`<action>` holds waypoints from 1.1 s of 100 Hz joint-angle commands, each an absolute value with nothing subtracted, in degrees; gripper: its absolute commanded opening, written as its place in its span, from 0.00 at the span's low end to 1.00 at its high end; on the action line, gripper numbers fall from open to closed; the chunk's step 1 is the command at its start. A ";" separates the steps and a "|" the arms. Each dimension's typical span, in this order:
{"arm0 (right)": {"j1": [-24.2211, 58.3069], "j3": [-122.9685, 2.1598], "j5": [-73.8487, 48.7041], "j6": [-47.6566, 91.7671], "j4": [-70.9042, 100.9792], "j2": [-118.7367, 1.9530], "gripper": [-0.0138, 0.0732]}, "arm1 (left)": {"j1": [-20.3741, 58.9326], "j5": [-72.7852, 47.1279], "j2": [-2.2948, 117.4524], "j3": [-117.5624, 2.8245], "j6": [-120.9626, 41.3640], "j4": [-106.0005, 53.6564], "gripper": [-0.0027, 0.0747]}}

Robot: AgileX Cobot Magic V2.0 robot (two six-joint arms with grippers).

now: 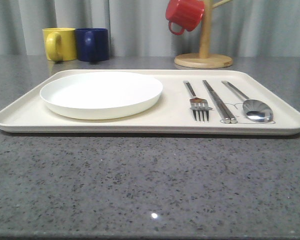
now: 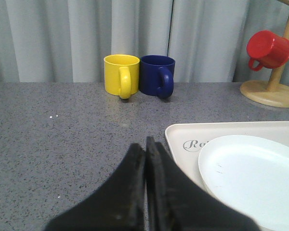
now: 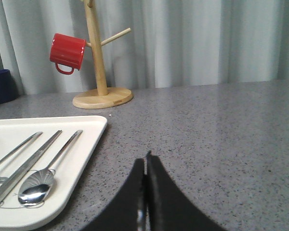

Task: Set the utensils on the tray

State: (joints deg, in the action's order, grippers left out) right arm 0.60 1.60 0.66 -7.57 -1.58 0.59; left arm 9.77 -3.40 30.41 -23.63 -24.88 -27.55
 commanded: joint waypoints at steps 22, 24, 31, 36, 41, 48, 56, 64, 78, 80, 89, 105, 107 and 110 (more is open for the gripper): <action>0.25 0.54 5.63 -6.96 -1.57 1.86 0.08 | 10.22 0.56 30.10 -25.29 -24.01 -24.85 0.01; 0.25 0.54 5.63 -6.96 -1.57 1.86 0.08 | 10.22 0.42 29.97 -25.29 -23.68 -23.29 0.01; 0.25 0.54 5.63 -6.96 -1.57 1.86 0.08 | 10.22 0.00 28.74 -25.25 -17.99 -16.05 0.01; 0.25 0.54 5.63 -6.96 -1.57 1.86 0.08 | 10.22 0.00 27.74 -24.74 -11.75 -10.48 0.01; 0.25 0.54 5.63 -6.96 -1.57 1.86 0.08 | 10.22 0.00 26.50 -23.98 -5.36 -5.28 0.01; 0.25 0.54 5.63 -6.96 -1.57 1.86 0.08 | 9.96 0.00 24.43 -22.29 0.00 -0.51 0.01; 0.25 0.54 5.63 -6.96 -1.57 1.86 0.08 | 8.55 0.00 21.58 -19.64 1.62 0.95 0.01; 0.25 0.54 5.63 -6.96 -1.57 1.86 0.08 | 6.61 0.00 18.62 -16.22 1.62 2.17 0.01; 0.25 0.54 5.63 -6.96 -1.57 1.86 0.08 | 4.45 0.00 12.45 -10.52 4.45 4.37 0.01; 0.25 0.54 5.63 -6.96 -1.57 1.86 0.08 | 4.45 0.00 11.79 -10.00 5.28 4.78 0.01; 0.25 0.54 5.63 -6.96 -1.57 1.86 0.08 | 4.35 0.00 7.21 -6.87 10.20 10.14 0.01; 0.25 0.54 5.63 -6.96 -1.57 1.86 0.08 | 4.35 0.00 1.32 -2.63 13.17 13.13 0.01; 0.25 0.54 5.63 -6.96 -1.57 1.86 0.08 | 4.35 0.00 0.77 -2.17 13.17 13.13 0.01; 0.25 0.54 5.63 -6.96 -1.57 1.86 0.08 | 4.35 0.00 -0.07 -1.40 13.17 13.13 0.01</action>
